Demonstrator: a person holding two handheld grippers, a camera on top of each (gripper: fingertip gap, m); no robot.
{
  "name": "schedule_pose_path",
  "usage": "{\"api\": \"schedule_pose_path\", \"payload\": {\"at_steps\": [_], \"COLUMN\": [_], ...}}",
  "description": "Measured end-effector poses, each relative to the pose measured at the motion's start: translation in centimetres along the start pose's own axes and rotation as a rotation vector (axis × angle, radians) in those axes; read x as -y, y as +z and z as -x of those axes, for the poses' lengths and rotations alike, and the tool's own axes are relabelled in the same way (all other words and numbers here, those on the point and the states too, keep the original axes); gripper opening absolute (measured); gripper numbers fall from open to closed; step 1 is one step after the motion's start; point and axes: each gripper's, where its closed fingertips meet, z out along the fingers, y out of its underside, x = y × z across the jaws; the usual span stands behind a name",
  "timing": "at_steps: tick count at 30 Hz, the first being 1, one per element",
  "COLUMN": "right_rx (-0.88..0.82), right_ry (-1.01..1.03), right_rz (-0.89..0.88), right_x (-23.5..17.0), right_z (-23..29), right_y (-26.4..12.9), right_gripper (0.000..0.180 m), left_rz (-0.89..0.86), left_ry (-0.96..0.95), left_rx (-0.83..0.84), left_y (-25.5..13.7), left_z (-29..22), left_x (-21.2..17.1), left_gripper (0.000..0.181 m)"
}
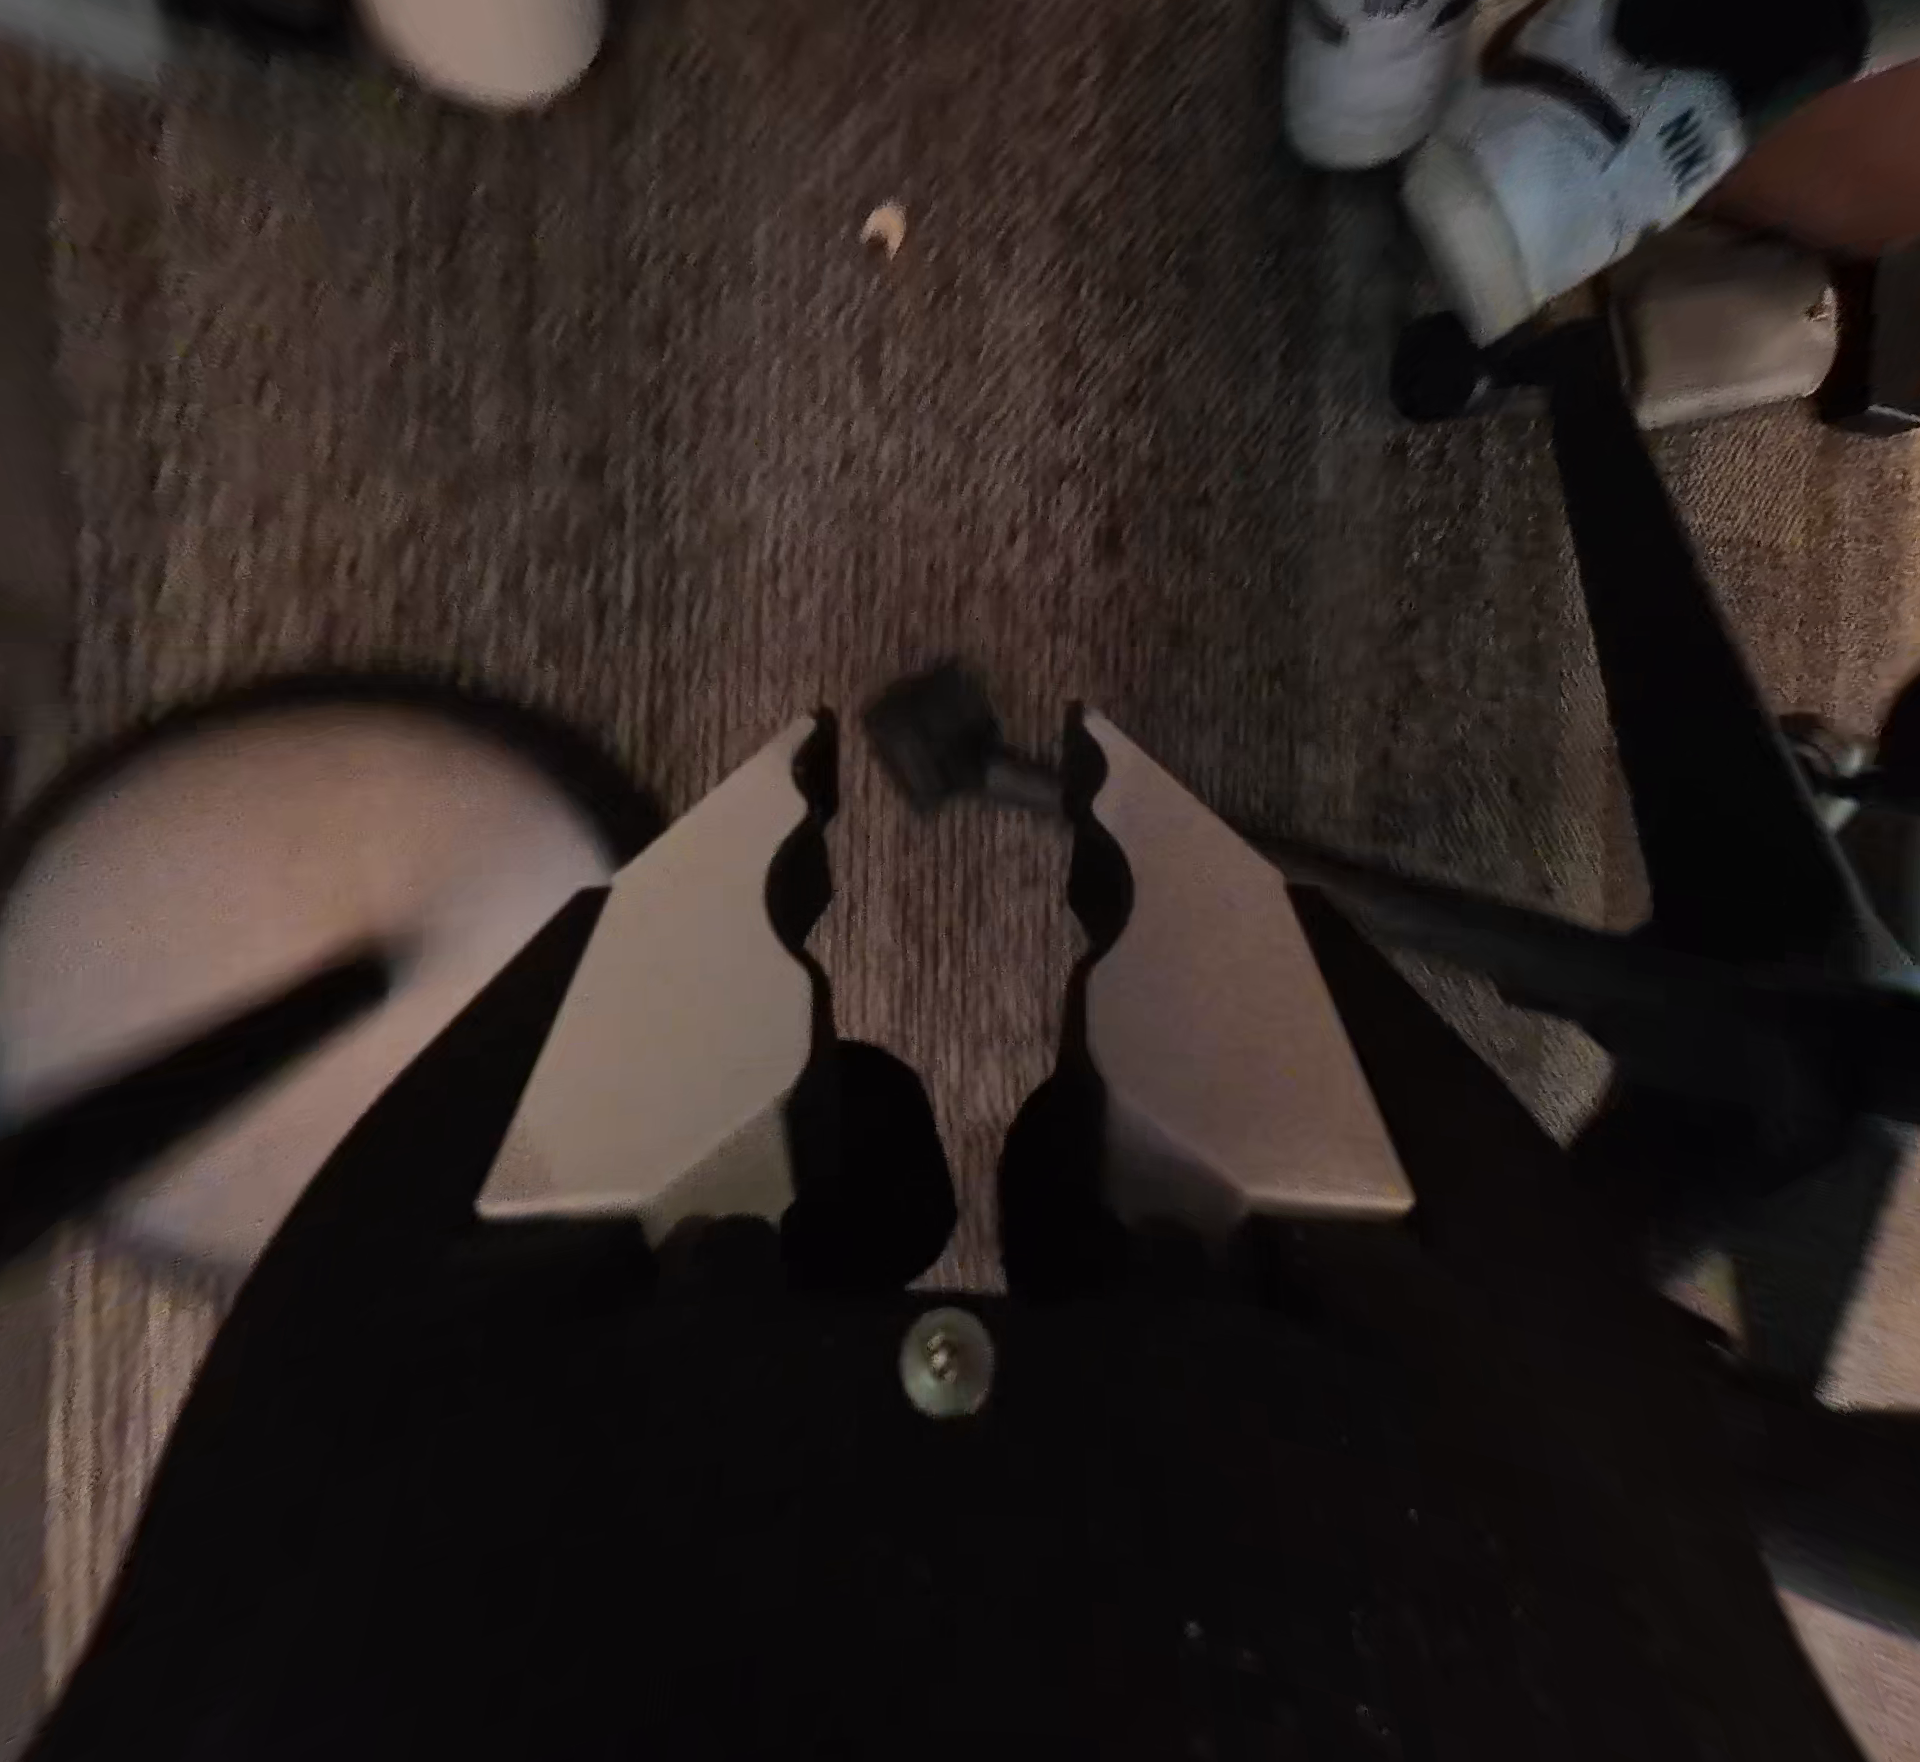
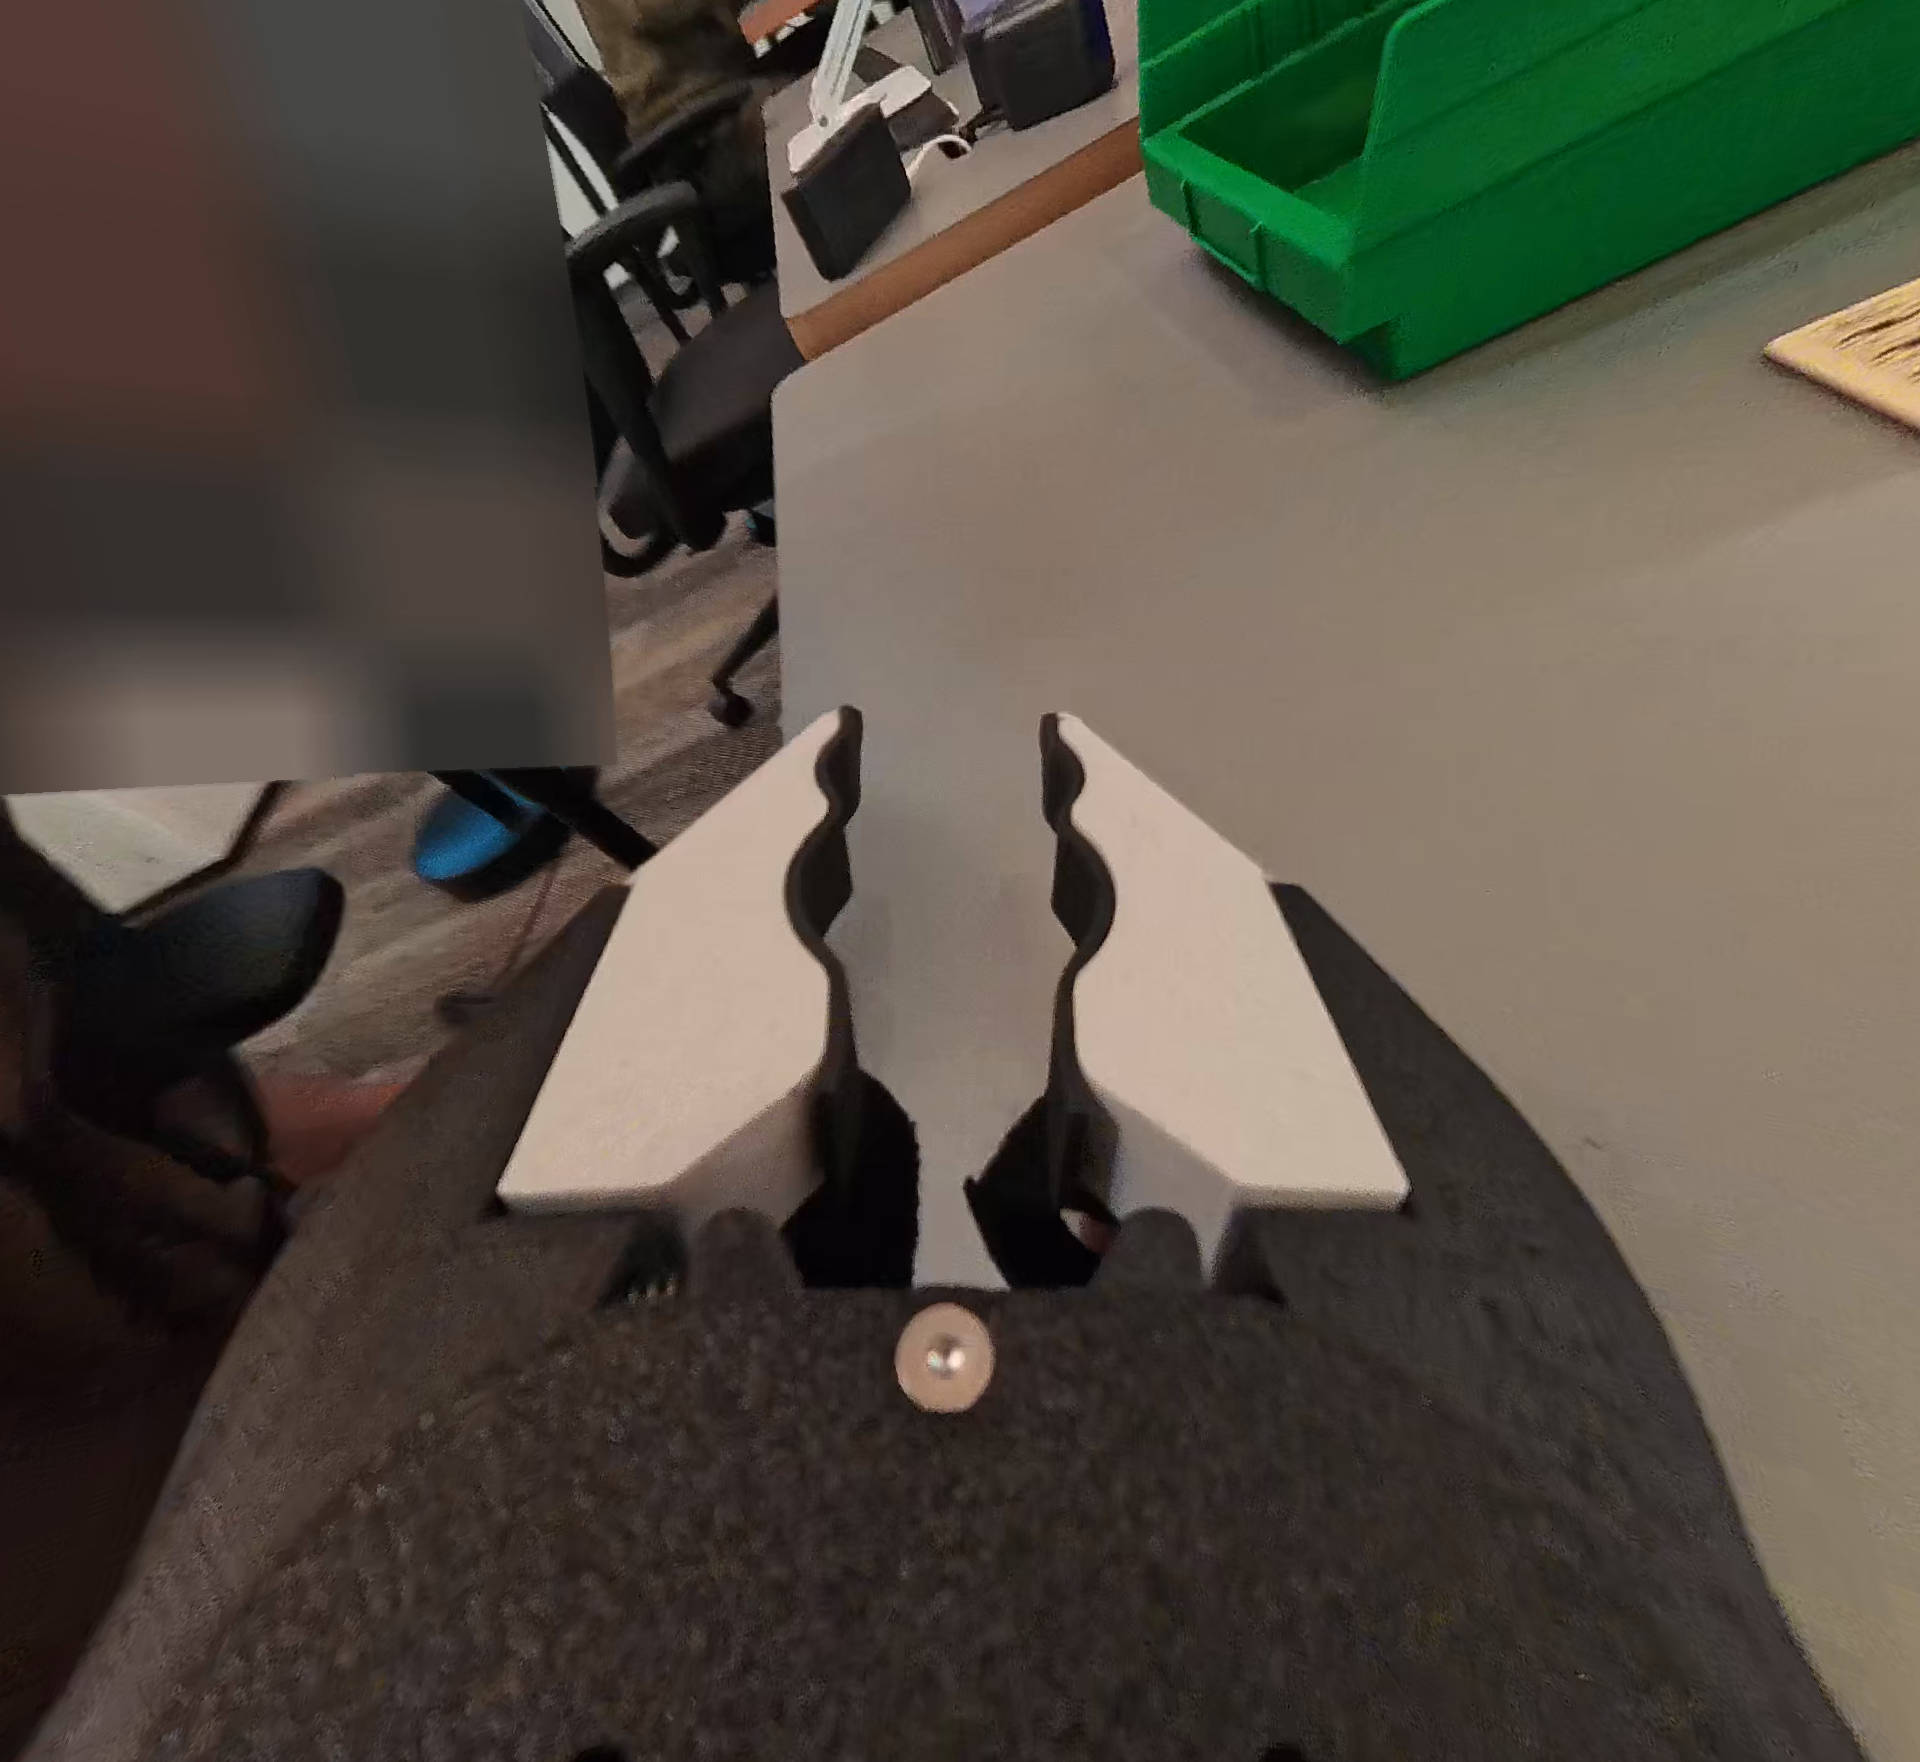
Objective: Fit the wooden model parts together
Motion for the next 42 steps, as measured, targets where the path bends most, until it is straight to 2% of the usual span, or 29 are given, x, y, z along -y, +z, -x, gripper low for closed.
{"api": "schedule_pose_path", "payload": {"at_steps": [2, 5, 7, 9, 12, 15, 17, 23, 35, 42], "right_rx": [0.004, -0.024, -0.028, -0.050, -0.076, -0.097, -0.101, -0.091, -0.106, -0.107], "right_ry": [0.027, 0.021, 0.021, 0.008, -0.019, -0.040, -0.054, -0.045, -0.035, -0.017], "right_rz": [0.016, 0.041, 0.078, 0.099, 0.123, 0.166, 0.174, 0.198, 0.247, 0.233], "right_x": [-0.3, -0.7, -0.7, -0.3, 0.1, 0.1, 0.3, -0.2, -1.1, -1.0], "right_z": [-0.4, -1.3, -1.7, -2.0, -2.0, -2.2, -2.4, -2.9, -3.2, -3.6], "right_y": [0.6, 0.9, 1.2, 1.1, 0.6, 0.1, -0.1, -0.2, -0.4, -0.5], "right_gripper": [0.034, 0.031, 0.031, 0.031, 0.030, 0.030, 0.030, 0.030, 0.030, 0.030], "left_rz": [-0.046, -0.121, -0.103, -0.099, -0.015, 0.059, 0.044, 0.086, 0.075, 0.094], "left_ry": [0.049, -0.033, 0.054, 0.118, 0.206, 0.352, 0.412, 0.422, 0.442, 0.436], "left_rx": [-0.047, -0.111, -0.070, 0.003, 0.031, 0.018, 0.055, 0.073, 0.045, 0.073], "left_y": [6.3, 15.7, 21.5, 25.7, 29.7, 31.5, 31.8, 32.8, 33.9, 34.4], "left_z": [-0.2, 0.7, 2.0, 3.5, 4.1, 3.1, 3.1, 3.4, 3.4, 3.7], "left_x": [3.6, 8.0, 9.3, 10.4, 9.8, 8.3, 8.2, 6.5, 8.5, 8.0], "left_gripper": [0.039, 0.037, 0.043, 0.043, 0.043, 0.041, 0.042, 0.041, 0.043, 0.021]}}
